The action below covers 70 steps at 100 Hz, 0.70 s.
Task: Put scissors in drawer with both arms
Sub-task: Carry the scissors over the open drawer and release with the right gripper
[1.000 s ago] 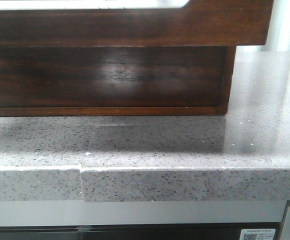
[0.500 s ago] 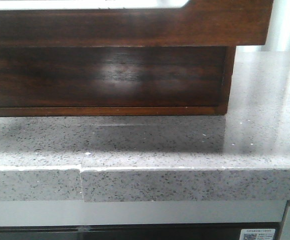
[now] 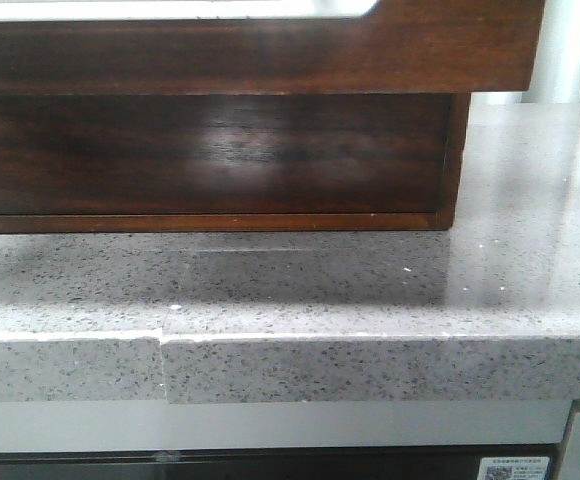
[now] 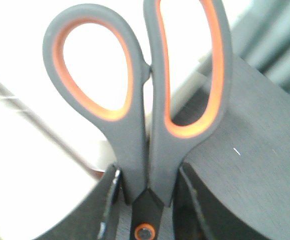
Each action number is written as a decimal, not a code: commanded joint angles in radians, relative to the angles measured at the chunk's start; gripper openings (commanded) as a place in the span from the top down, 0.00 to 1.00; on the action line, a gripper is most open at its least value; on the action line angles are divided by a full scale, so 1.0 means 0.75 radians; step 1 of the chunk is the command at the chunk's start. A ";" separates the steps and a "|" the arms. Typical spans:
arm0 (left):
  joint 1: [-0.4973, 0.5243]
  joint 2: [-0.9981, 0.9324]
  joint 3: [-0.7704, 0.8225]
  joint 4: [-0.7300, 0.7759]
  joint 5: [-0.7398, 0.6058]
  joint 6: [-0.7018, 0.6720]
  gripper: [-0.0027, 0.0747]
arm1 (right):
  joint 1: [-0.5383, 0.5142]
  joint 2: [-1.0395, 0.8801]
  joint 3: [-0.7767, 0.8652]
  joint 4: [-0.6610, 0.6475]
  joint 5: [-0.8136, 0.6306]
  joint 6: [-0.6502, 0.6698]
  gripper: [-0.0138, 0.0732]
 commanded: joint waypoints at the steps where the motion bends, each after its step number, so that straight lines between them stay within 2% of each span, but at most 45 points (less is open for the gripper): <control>1: -0.010 0.007 -0.046 -0.035 -0.090 -0.015 0.52 | 0.163 -0.035 -0.037 0.007 -0.088 -0.082 0.82; 13: -0.010 0.007 -0.046 -0.035 -0.090 -0.015 0.52 | 0.352 0.000 -0.037 -0.005 -0.088 -0.151 0.82; 20: -0.010 0.007 -0.046 -0.035 -0.090 -0.015 0.52 | 0.448 0.033 -0.037 -0.076 -0.083 -0.151 0.82; 34: -0.010 0.007 -0.046 -0.035 -0.090 -0.015 0.52 | 0.638 0.122 -0.037 -0.298 -0.051 -0.151 0.82; 47: -0.010 0.007 -0.046 -0.035 -0.090 -0.015 0.52 | 0.808 0.224 -0.037 -0.632 -0.001 -0.151 0.82; 60: -0.010 0.007 -0.046 -0.035 -0.090 -0.015 0.52 | 0.890 0.311 -0.037 -0.828 0.005 -0.149 0.82; 70: -0.010 0.007 -0.046 -0.035 -0.090 -0.015 0.52 | 0.905 0.371 -0.037 -0.891 0.007 -0.149 0.82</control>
